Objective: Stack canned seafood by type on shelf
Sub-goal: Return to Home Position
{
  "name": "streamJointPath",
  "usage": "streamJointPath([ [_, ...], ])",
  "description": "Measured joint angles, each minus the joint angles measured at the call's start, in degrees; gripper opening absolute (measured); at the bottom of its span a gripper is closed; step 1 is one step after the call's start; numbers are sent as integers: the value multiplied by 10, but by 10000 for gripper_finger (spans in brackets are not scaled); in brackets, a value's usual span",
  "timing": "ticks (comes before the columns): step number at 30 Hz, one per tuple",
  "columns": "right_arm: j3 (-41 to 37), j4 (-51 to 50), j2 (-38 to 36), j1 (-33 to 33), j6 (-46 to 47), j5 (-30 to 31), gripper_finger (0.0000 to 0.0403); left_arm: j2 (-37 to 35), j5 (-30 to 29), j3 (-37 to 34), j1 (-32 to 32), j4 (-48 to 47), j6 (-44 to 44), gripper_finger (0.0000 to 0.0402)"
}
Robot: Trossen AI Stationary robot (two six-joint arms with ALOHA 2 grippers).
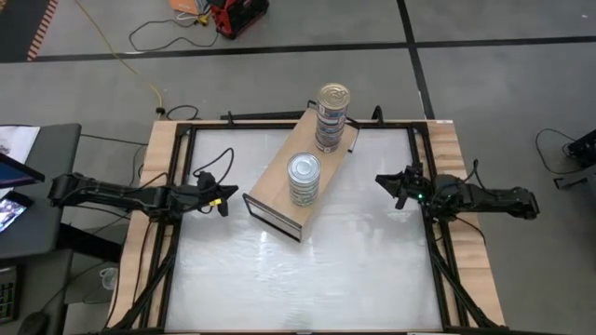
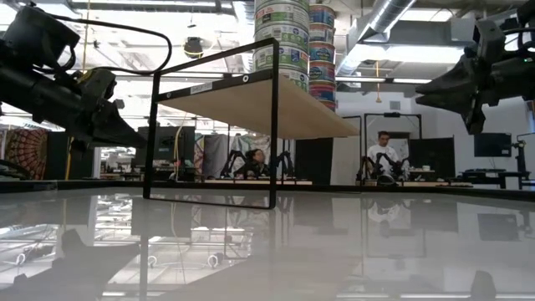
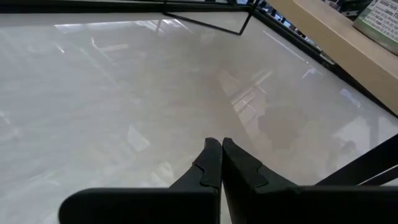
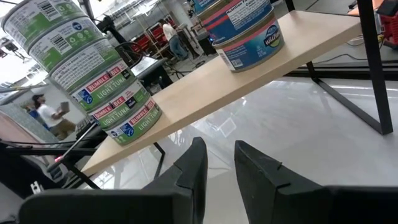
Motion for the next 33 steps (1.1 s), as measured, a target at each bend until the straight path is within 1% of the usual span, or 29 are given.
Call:
streamJointPath([
  [33,-1,-1,0,0,0,0,108,0,1,0,0,12,0,0],
])
